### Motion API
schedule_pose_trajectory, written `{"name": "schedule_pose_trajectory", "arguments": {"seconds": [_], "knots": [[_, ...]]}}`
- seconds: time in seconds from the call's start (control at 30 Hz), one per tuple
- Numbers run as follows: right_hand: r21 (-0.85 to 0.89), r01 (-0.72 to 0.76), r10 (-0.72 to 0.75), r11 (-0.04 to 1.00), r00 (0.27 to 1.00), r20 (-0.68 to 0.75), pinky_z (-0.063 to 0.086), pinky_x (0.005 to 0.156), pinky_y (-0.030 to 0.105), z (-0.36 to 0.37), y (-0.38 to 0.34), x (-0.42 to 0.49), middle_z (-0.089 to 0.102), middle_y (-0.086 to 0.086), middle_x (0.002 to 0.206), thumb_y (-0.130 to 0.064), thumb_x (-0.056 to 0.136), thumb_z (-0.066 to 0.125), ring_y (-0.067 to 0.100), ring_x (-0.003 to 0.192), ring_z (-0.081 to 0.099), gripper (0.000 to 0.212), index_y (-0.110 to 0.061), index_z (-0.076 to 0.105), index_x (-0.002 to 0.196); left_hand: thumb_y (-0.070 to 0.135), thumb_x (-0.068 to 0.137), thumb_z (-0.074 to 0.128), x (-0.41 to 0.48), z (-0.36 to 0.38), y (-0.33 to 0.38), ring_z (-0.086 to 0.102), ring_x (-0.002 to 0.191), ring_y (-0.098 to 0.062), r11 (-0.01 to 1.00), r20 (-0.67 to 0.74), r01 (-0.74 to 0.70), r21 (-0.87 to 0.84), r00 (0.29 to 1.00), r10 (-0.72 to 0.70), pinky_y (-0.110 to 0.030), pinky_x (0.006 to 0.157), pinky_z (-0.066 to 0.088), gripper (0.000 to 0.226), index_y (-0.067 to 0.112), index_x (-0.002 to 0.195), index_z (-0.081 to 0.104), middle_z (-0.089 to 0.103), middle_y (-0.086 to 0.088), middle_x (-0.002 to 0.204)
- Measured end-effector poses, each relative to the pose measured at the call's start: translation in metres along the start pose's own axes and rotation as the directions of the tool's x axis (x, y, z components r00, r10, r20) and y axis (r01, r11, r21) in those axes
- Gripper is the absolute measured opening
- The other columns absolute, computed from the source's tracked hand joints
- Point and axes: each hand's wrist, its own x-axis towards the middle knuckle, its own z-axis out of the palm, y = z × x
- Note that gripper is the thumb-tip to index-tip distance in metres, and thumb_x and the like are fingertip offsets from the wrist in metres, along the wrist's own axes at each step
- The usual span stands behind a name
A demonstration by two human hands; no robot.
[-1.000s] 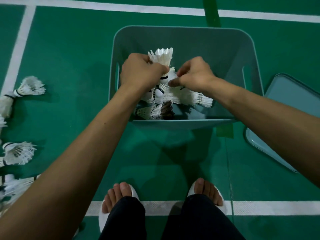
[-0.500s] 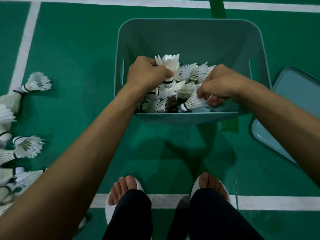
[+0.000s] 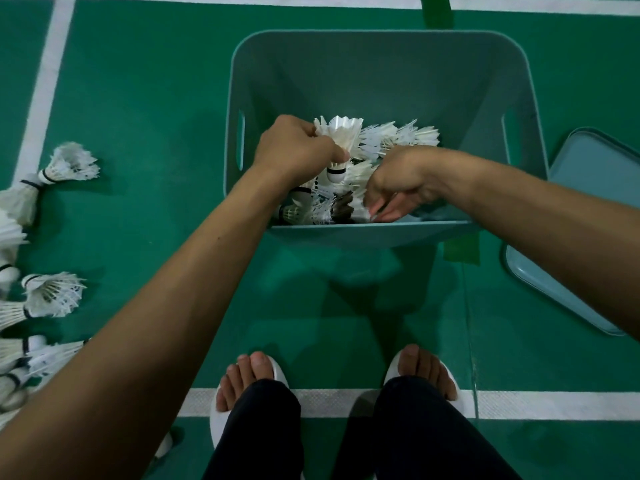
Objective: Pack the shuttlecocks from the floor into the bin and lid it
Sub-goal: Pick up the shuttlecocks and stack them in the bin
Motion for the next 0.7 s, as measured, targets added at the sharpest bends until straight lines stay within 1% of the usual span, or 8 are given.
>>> {"name": "schedule_pose_trajectory", "arguments": {"seconds": [0.07,0.13,0.3,0.37,0.43,0.53,0.6,0.7], "knots": [[-0.098,-0.012,0.011,0.995,1.000,-0.013,0.058,0.071,0.032,-0.001,0.001,0.002,0.072,0.010,0.084,-0.003,0.095,0.064,0.020,0.066,0.066,0.007,-0.001,0.069,0.101,0.034,0.074,0.087,0.000,-0.001,-0.001,0.071,0.094,-0.022,1.000,-0.001,-0.009,0.010,1.000,0.009,-0.036,0.083,0.055,0.040,0.000,0.091,0.074,0.076,-0.009,0.096],[-0.170,0.002,-0.009,0.986,0.999,-0.043,0.056,0.064,0.030,-0.001,0.001,0.001,0.075,0.010,0.087,-0.003,0.093,0.068,0.018,0.062,0.066,0.014,-0.001,0.071,0.106,0.036,0.074,0.087,0.000,-0.002,-0.001,0.070,0.096,-0.021,1.000,0.019,-0.015,0.012,1.000,0.015,-0.036,0.084,0.055,0.038,0.003,0.088,0.075,0.076,-0.007,0.096],[-0.245,0.031,-0.043,0.969,0.998,-0.044,0.051,0.049,0.019,-0.015,-0.004,-0.013,0.080,0.011,0.091,-0.023,0.081,0.085,0.017,0.055,0.069,0.027,-0.001,0.075,0.094,0.038,0.071,0.089,-0.001,-0.003,0.001,0.052,0.064,-0.018,1.000,0.054,-0.023,-0.006,0.998,0.023,-0.027,0.062,0.039,0.038,0.007,0.069,0.068,0.053,0.000,0.061],[-0.240,0.044,-0.073,0.970,0.991,-0.113,0.046,0.045,0.017,-0.031,-0.003,-0.025,0.080,0.010,0.085,-0.023,0.080,0.086,0.015,0.049,0.065,0.026,-0.001,0.075,0.087,0.038,0.071,0.089,0.000,-0.004,0.000,0.046,0.061,-0.019,0.999,0.062,-0.042,-0.008,0.997,0.043,-0.027,0.061,0.037,0.045,-0.002,0.078,0.069,0.050,-0.001,0.061],[-0.137,0.149,-0.181,0.979,0.947,-0.266,0.042,0.045,0.020,-0.045,0.001,-0.038,0.079,0.010,0.082,-0.019,0.083,0.083,0.013,0.049,0.060,0.020,-0.001,0.076,0.089,0.037,0.071,0.089,0.000,-0.004,0.001,0.047,0.063,-0.018,0.996,0.099,-0.090,0.020,0.991,0.087,-0.028,0.062,0.038,0.051,-0.006,0.091,0.071,0.054,-0.004,0.068],[0.020,0.452,-0.390,0.892,0.790,-0.473,0.042,0.047,0.026,-0.051,0.005,-0.050,0.078,0.010,0.087,-0.025,0.089,0.077,0.010,0.052,0.054,0.023,-0.002,0.076,0.092,0.039,0.071,0.089,-0.003,-0.003,0.009,0.043,0.059,-0.017,0.981,0.177,-0.173,0.084,0.972,0.156,-0.030,0.060,0.034,0.048,-0.003,0.084,0.070,0.051,-0.002,0.064],[0.002,0.544,-0.480,0.839,0.742,-0.468,0.044,0.050,0.025,-0.044,0.003,-0.054,0.078,0.007,0.087,-0.041,0.087,0.077,0.009,0.059,0.056,0.035,-0.006,0.078,0.088,0.040,0.073,0.087,-0.008,0.000,0.017,0.038,0.057,-0.018,0.962,0.223,-0.238,0.133,0.953,0.205,-0.031,0.059,0.031,0.050,-0.005,0.080,0.066,0.046,-0.003,0.062],[-0.150,0.529,-0.538,0.835,0.728,-0.426,0.040,0.051,0.021,-0.036,0.003,-0.055,0.071,-0.003,0.062,-0.055,0.080,0.077,0.005,0.053,0.051,0.045,-0.010,0.079,0.080,0.041,0.077,0.083,-0.012,0.003,0.022,0.048,0.060,-0.019,0.927,0.257,-0.311,0.210,0.932,0.255,-0.031,0.058,0.036,0.043,0.001,0.081,0.069,0.055,-0.002,0.065]]}}
